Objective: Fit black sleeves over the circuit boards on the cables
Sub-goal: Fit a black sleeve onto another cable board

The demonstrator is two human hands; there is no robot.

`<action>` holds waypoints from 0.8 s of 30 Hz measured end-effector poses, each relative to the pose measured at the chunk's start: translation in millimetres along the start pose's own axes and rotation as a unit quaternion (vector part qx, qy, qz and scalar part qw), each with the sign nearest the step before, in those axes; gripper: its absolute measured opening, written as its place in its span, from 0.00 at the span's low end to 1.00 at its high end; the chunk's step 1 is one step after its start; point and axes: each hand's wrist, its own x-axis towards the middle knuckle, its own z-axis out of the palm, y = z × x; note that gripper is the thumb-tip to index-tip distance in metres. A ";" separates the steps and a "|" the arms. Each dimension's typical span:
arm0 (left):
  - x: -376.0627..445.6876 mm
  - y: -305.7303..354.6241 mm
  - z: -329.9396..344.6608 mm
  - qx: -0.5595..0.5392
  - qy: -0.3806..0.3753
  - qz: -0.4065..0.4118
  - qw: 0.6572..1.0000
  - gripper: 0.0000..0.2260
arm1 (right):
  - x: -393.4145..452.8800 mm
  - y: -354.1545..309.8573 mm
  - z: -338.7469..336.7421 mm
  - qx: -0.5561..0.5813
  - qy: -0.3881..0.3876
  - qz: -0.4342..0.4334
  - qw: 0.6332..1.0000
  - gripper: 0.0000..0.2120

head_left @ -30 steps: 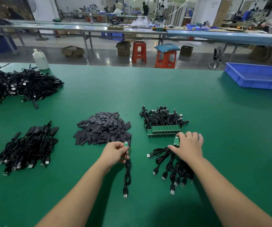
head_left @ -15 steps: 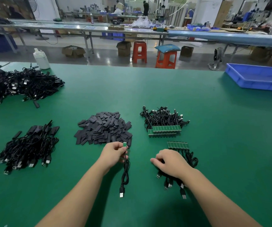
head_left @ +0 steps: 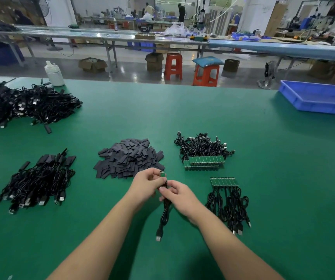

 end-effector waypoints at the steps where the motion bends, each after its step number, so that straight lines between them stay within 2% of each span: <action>1: 0.1 -1.3 -2.2 0.005 0.001 -0.004 1.000 0.02 | 1.6 1.8 5.6 0.014 0.020 0.007 1.000 0.14; 4: -0.5 -8.3 -11.4 0.015 -0.008 -0.026 1.000 0.05 | 5.2 8.0 12.0 0.001 0.049 0.015 0.999 0.09; 6: -0.5 -13.7 -18.0 0.030 -0.009 -0.046 0.998 0.06 | 6.5 12.6 13.2 -0.041 0.040 -0.002 0.998 0.08; 9: 1.0 -21.7 -25.0 0.032 -0.009 -0.063 0.997 0.06 | 9.1 17.3 14.0 -0.044 0.030 -0.009 0.999 0.08; 13: 4.8 -26.5 -29.5 0.039 -0.013 -0.049 0.998 0.05 | 16.4 18.4 15.1 -0.002 0.031 -0.007 0.999 0.06; 15: 9.9 -27.8 -31.6 0.071 0.031 -0.028 0.997 0.04 | 20.9 19.9 15.4 0.018 0.046 0.002 0.999 0.07; 17: 15.9 -31.9 -37.9 0.185 0.116 -0.007 0.976 0.04 | 22.9 23.3 14.3 0.026 0.059 0.018 0.998 0.08; 19: 17.6 -38.1 -47.9 0.301 0.186 0.000 0.935 0.06 | 22.7 27.3 11.6 0.027 0.066 0.024 0.997 0.07; 21: 17.5 -46.4 -57.4 0.358 0.198 0.000 0.912 0.06 | 21.6 28.4 9.7 0.019 0.062 0.025 0.998 0.12; 24: 16.3 -59.1 -63.9 0.408 0.163 -0.005 0.898 0.08 | 21.2 27.5 8.6 -0.013 0.055 0.033 0.998 0.14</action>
